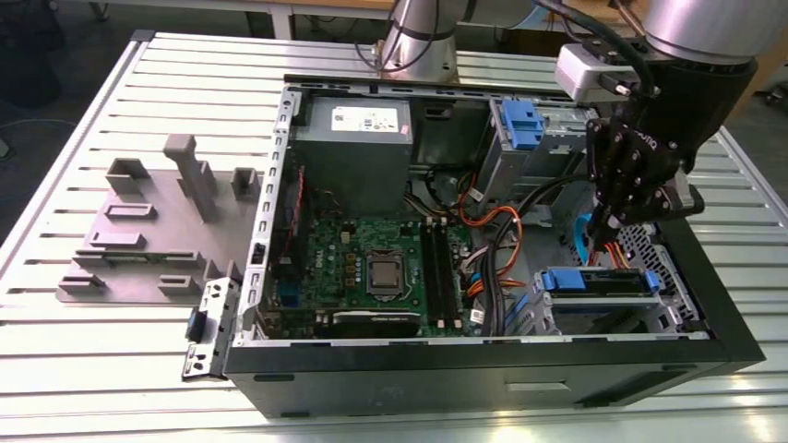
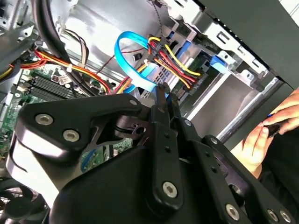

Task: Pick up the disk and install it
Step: 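Insert the second disk wire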

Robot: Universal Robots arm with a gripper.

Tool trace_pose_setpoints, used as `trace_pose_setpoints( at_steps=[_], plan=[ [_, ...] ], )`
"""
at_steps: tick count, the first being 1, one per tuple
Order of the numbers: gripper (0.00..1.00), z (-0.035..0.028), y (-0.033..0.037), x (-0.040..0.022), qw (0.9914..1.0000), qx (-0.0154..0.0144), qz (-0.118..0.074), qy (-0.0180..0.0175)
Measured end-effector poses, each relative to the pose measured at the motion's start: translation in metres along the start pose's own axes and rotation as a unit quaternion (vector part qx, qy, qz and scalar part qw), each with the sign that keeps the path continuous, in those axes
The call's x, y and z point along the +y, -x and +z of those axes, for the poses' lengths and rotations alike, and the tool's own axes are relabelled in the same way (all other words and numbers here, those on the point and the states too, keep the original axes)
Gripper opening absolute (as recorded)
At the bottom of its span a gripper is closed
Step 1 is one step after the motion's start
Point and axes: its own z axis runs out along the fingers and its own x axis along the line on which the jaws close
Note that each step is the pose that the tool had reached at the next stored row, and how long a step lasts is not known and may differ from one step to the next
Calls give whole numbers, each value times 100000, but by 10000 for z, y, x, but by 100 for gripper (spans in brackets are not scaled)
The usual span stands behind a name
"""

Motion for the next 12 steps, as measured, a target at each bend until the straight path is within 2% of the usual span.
trace_pose_setpoints(
  at_steps=[2, 3, 4, 7, 8, 12],
  plan=[
    [16, 9, -30, 3, 100000, -251, 17, -33],
    [16, 13, -46, 4, 99998, -573, 36, -54],
    [16, 17, -59, 6, 99991, -1308, 77, -102],
    [16, 24, -88, 10, 99921, -3969, 222, -253],
    [16, 26, -95, 11, 99904, -4367, 245, -276],
    [16, 27, -101, 12, 99904, -4370, 250, -276]
  ],
)
